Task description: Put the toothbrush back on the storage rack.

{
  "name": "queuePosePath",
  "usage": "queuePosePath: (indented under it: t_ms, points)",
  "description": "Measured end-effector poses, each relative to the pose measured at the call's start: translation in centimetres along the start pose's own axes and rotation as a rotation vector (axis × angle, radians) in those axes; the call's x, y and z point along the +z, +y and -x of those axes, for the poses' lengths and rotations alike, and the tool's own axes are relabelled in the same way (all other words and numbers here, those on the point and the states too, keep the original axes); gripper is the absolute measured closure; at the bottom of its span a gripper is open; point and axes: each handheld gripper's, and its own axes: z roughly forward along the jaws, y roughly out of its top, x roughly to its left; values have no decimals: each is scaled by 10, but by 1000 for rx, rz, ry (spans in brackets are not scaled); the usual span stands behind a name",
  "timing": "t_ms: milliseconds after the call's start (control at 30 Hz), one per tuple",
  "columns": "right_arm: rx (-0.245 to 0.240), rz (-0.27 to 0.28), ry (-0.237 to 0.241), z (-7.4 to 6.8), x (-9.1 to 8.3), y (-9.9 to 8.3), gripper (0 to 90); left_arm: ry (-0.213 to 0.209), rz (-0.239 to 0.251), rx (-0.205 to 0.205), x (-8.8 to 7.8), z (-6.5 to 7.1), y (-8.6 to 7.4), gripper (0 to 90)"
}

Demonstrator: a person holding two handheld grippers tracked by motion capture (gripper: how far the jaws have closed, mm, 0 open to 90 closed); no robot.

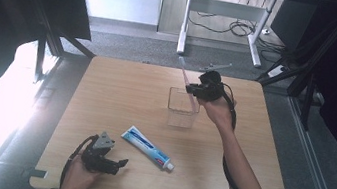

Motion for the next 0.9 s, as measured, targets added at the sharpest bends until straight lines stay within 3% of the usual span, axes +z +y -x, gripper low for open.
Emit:
queuePosePath:
  t_ms: [300,900]
  points:
    - [-10,-6,-17,0,19,-6,793,-1,8,-3,-1,0,0,138]
    - [-36,-78,-30,-2,52,-25,793,-6,-1,5,0,0,0,139]
